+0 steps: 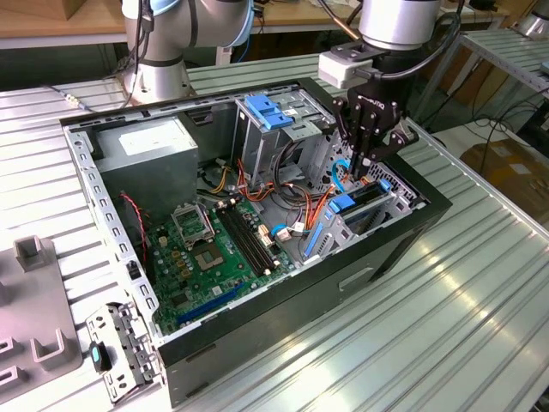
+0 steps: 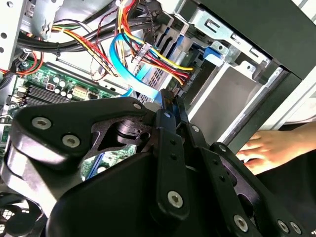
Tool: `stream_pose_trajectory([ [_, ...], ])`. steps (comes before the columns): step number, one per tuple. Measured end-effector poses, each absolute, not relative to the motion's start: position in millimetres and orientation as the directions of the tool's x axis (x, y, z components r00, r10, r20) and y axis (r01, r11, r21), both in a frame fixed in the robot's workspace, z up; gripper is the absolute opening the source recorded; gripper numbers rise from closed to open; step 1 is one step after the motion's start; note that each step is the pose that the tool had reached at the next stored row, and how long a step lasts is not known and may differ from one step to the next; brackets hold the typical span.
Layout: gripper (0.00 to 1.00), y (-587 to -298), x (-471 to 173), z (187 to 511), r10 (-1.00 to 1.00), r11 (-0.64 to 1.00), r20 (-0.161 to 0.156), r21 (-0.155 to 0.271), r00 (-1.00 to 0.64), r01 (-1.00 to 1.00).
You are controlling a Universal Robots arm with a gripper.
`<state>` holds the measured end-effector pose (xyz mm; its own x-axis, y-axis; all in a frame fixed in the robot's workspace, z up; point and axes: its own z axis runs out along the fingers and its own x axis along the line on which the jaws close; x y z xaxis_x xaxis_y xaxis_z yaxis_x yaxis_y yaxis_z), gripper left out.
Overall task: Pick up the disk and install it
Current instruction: 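Insert the second disk wire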
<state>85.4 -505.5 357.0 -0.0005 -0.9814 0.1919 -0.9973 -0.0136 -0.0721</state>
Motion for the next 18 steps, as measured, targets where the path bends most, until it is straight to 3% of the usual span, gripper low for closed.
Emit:
stream_pose_trajectory([
  [5, 0.16, -517, 85, 356, -0.982, -0.013, 0.187, -0.072, 0.0, -0.997],
  [9, 0.16, -530, 85, 354, -0.992, -0.009, 0.126, -0.073, 0.0, -0.997],
  [13, 0.16, -539, 85, 354, -0.995, -0.007, 0.103, -0.073, -0.001, -0.997],
  [16, 0.16, -541, 85, 353, -0.999, -0.003, 0.052, -0.073, -0.001, -0.997],
  [18, 0.16, -544, 85, 353, -0.999, -0.003, 0.046, -0.073, -0.001, -0.997],
])
